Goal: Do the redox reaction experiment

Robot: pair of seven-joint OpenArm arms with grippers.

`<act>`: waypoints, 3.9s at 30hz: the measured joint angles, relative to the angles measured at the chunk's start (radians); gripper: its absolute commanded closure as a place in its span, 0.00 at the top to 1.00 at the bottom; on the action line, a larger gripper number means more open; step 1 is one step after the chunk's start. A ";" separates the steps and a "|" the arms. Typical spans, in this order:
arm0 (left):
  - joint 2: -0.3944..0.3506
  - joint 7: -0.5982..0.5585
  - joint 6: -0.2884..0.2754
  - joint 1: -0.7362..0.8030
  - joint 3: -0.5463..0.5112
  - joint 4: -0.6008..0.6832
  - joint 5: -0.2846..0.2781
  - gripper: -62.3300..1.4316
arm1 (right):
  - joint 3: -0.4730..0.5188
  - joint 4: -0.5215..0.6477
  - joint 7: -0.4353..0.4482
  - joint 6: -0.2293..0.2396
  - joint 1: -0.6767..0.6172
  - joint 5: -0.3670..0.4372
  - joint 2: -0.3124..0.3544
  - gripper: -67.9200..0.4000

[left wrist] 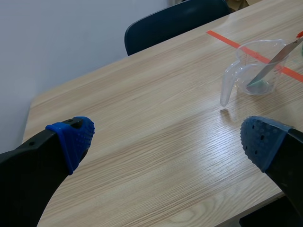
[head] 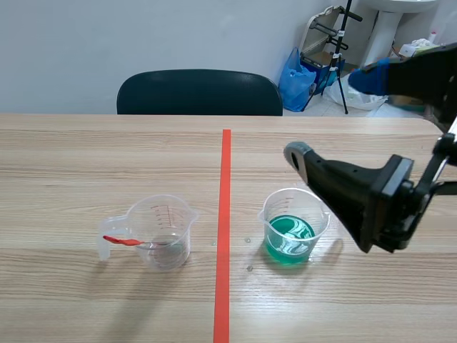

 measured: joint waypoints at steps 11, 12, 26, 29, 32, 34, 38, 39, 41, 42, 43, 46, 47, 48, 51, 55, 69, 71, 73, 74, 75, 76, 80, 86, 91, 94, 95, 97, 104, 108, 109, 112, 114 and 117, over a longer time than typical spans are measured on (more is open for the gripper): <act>0.000 0.000 0.000 0.000 0.000 0.000 0.002 1.00 | 0.107 0.019 0.001 -0.075 -0.077 0.014 -0.003 1.00; 0.000 0.000 0.000 0.000 0.000 0.000 0.004 1.00 | 0.113 0.019 0.002 -0.072 -0.077 0.014 -0.004 1.00; 0.003 0.000 0.000 0.000 0.000 0.000 0.018 1.00 | 0.121 0.019 0.002 -0.071 -0.076 0.014 -0.042 1.00; 0.003 0.000 0.000 0.000 0.000 0.000 0.018 1.00 | 0.121 0.019 0.002 -0.071 -0.076 0.014 -0.042 1.00; 0.003 0.000 0.000 0.000 0.000 0.000 0.018 1.00 | 0.121 0.019 0.002 -0.071 -0.076 0.014 -0.042 1.00; 0.003 0.000 0.000 0.000 0.000 0.000 0.018 1.00 | 0.121 0.019 0.002 -0.071 -0.076 0.014 -0.042 1.00; 0.018 0.000 0.000 0.000 0.000 0.000 0.018 1.00 | 0.121 0.019 0.003 -0.071 -0.076 0.013 -0.042 1.00; 0.030 0.000 0.000 0.000 0.000 0.000 0.017 1.00 | 0.121 0.019 0.005 -0.071 -0.076 0.013 -0.042 1.00; 0.058 0.000 0.000 0.000 0.000 0.000 0.018 1.00 | 0.121 0.019 0.004 -0.071 -0.076 0.014 -0.042 1.00; 0.072 0.000 0.000 0.000 0.000 0.000 0.018 1.00 | 0.121 0.019 0.004 -0.071 -0.076 0.014 -0.042 1.00; 0.085 0.000 0.000 0.000 0.000 0.000 0.018 1.00 | 0.121 0.019 0.004 -0.071 -0.076 0.014 -0.042 1.00; 0.117 -0.005 0.000 0.000 0.000 0.000 0.018 1.00 | 0.121 0.019 0.004 -0.071 -0.076 0.014 -0.042 1.00; 0.125 -0.011 0.000 0.000 0.000 0.000 0.018 1.00 | 0.121 0.019 0.004 -0.071 -0.076 0.014 -0.042 1.00; 0.132 -0.021 0.000 0.000 0.000 0.000 0.018 1.00 | 0.121 0.019 0.004 -0.071 -0.076 0.014 -0.042 1.00; 0.152 -0.034 0.000 0.000 0.000 0.000 0.019 1.00 | 0.121 0.019 0.004 -0.072 -0.076 0.013 -0.042 1.00; 0.166 -0.035 0.000 0.000 0.000 0.008 0.021 1.00 | 0.121 0.019 0.004 -0.071 -0.076 0.013 -0.042 1.00; 0.165 -0.034 0.000 0.000 0.000 0.015 0.021 1.00 | 0.121 0.019 -0.014 -0.071 -0.076 0.012 -0.042 1.00; 0.165 -0.034 0.000 0.000 0.000 0.015 0.021 1.00 | 0.121 0.019 -0.015 -0.071 -0.076 0.012 -0.042 1.00; 0.165 -0.034 0.000 0.000 0.000 0.015 0.021 1.00 | 0.121 0.019 -0.026 -0.071 -0.076 0.012 -0.042 1.00; 0.165 -0.034 0.000 0.000 0.000 0.015 0.021 1.00 | 0.121 0.019 -0.036 -0.071 -0.076 0.012 -0.042 1.00; 0.165 -0.034 0.000 0.000 0.000 0.015 0.021 1.00 | 0.121 0.019 -0.048 -0.071 -0.076 0.012 -0.042 1.00; 0.165 -0.034 0.000 0.000 0.000 0.015 0.021 1.00 | 0.121 0.019 -0.056 -0.071 -0.076 0.012 -0.042 1.00; 0.165 -0.034 0.000 0.000 0.000 0.015 0.021 1.00 | 0.121 0.019 -0.058 -0.071 -0.076 0.012 -0.042 1.00; 0.165 -0.034 0.000 0.000 0.000 0.015 0.021 1.00 | 0.121 0.019 -0.061 -0.071 -0.076 0.012 -0.042 1.00; 0.165 -0.034 0.000 0.000 0.000 0.015 0.021 1.00 | 0.121 0.019 -0.061 -0.071 -0.076 0.012 -0.042 1.00; 0.165 -0.034 0.000 0.000 0.000 0.015 0.021 1.00 | 0.121 0.019 -0.061 -0.071 -0.076 0.012 -0.042 1.00; 0.165 -0.034 0.000 0.000 0.000 0.015 0.021 1.00 | 0.121 0.019 -0.061 -0.071 -0.076 0.012 -0.042 1.00; 0.165 -0.034 0.000 0.000 0.000 0.015 0.021 1.00 | 0.121 0.019 -0.061 -0.071 -0.076 0.012 -0.042 1.00; 0.165 -0.034 0.000 0.000 0.000 0.015 0.021 1.00 | 0.121 0.019 -0.061 -0.071 -0.076 0.012 -0.042 1.00; 0.165 -0.034 0.000 0.000 0.000 0.015 0.021 1.00 | 0.121 0.019 -0.061 -0.071 -0.076 0.012 -0.042 1.00; 0.165 -0.034 0.000 0.000 0.000 0.015 0.021 1.00 | 0.121 0.019 -0.061 -0.071 -0.076 0.012 -0.042 1.00; 0.165 -0.034 0.000 0.000 0.000 0.015 0.021 1.00 | 0.121 0.019 -0.061 -0.071 -0.076 0.012 -0.042 1.00; 0.165 -0.034 0.000 0.000 0.000 0.015 0.021 1.00 | 0.121 0.019 -0.061 -0.071 -0.076 0.012 -0.042 1.00; 0.165 -0.034 0.000 0.000 0.000 0.015 0.021 1.00 | 0.121 0.019 -0.061 -0.071 -0.076 0.012 -0.042 1.00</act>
